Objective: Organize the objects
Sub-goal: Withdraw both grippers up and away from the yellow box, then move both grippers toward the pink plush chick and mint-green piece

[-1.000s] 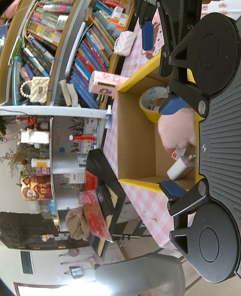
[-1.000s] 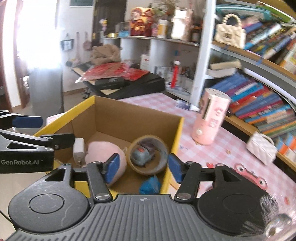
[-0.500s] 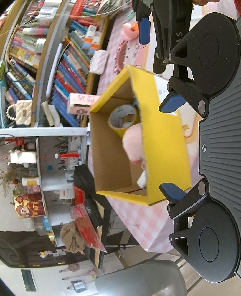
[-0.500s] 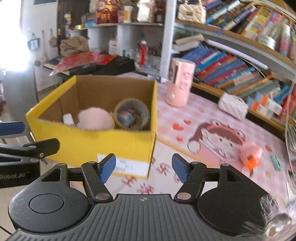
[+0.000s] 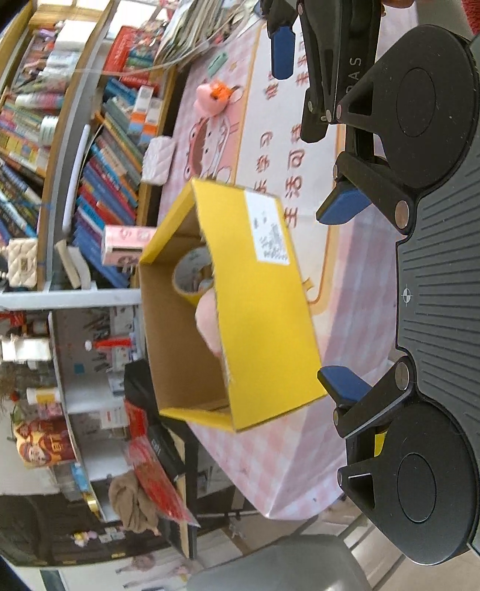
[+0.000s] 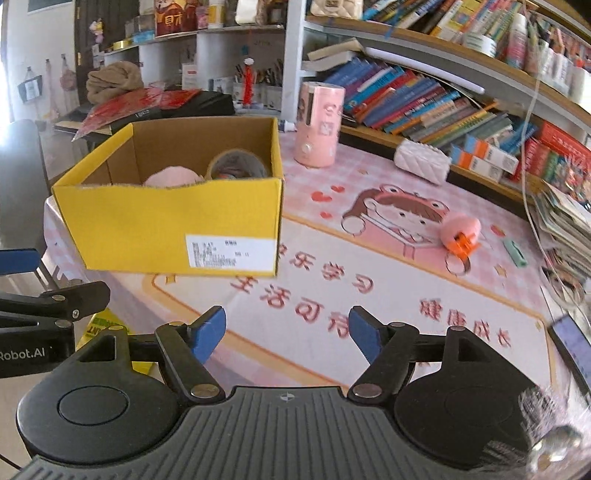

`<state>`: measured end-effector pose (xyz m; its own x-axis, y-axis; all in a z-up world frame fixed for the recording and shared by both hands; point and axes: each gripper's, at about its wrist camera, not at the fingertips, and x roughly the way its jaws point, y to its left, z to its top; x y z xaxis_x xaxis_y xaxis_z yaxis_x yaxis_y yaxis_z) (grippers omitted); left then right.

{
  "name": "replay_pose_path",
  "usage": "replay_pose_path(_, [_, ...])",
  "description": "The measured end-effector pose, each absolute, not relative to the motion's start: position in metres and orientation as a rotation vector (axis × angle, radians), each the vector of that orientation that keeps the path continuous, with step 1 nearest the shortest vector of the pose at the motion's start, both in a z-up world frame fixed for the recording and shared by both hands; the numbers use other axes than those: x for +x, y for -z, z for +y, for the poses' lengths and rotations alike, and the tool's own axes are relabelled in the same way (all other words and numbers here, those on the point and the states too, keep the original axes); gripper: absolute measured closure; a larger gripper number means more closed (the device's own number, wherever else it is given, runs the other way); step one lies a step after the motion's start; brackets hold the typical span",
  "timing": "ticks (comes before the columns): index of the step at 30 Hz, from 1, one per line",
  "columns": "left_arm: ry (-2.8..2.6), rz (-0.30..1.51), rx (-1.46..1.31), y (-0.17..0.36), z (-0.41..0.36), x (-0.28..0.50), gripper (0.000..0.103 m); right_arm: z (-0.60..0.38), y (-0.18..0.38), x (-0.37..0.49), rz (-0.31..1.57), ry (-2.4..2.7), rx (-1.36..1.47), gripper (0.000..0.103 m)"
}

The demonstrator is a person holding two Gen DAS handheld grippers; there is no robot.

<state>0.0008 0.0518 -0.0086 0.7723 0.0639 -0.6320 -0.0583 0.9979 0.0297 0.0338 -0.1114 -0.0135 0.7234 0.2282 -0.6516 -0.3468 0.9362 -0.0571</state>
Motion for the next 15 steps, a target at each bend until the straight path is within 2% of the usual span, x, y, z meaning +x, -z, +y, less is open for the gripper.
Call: replay_pose_path(15, [0.123,0.686,0.054,0.014,0.010,-0.008,0.017,-0.158,0.016,-0.006,0.702,-0.147,-0.129,0.030])
